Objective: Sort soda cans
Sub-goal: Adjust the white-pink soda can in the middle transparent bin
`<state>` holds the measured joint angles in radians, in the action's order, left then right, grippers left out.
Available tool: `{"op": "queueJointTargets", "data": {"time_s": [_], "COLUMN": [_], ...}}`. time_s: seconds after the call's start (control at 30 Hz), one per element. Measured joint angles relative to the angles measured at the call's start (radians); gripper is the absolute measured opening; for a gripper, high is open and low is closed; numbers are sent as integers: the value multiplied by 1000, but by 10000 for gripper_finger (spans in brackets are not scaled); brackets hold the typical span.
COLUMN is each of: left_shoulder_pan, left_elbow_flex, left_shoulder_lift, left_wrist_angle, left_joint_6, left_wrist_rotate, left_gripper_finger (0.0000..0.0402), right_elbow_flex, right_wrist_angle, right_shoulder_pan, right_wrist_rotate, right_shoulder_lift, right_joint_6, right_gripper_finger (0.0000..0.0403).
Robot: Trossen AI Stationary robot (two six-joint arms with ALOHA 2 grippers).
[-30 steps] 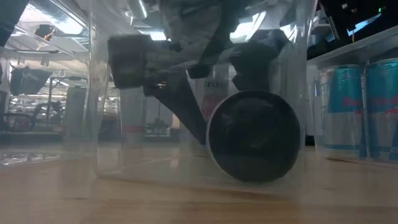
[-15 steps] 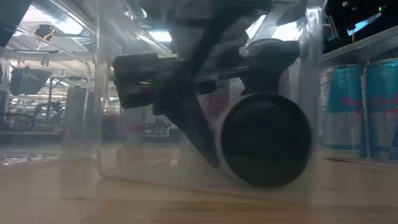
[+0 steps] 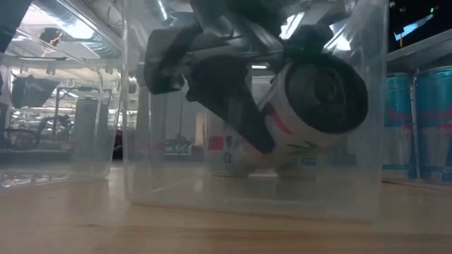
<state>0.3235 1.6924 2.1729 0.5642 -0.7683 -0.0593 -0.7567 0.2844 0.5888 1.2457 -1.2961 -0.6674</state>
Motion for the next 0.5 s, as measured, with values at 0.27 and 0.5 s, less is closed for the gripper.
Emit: {"op": "queueJointTargets", "data": {"time_s": [0.27, 0.5], "left_shoulder_pan": [20, 40], "left_elbow_flex": [2, 17], "left_shoulder_lift": [-13, -30], "left_wrist_angle": [32, 62], "left_joint_6": [5, 40], "left_wrist_rotate": [-112, -159], "left_gripper_finger": [269, 268], "right_elbow_flex": [0, 0], "right_wrist_angle": [-3, -4], "right_shoulder_pan": [0, 0], "right_wrist_rotate": [0, 0], "right_shoulder_lift": [0, 0], "right_joint_6": [-5, -11], "right_gripper_finger": [372, 372]}}
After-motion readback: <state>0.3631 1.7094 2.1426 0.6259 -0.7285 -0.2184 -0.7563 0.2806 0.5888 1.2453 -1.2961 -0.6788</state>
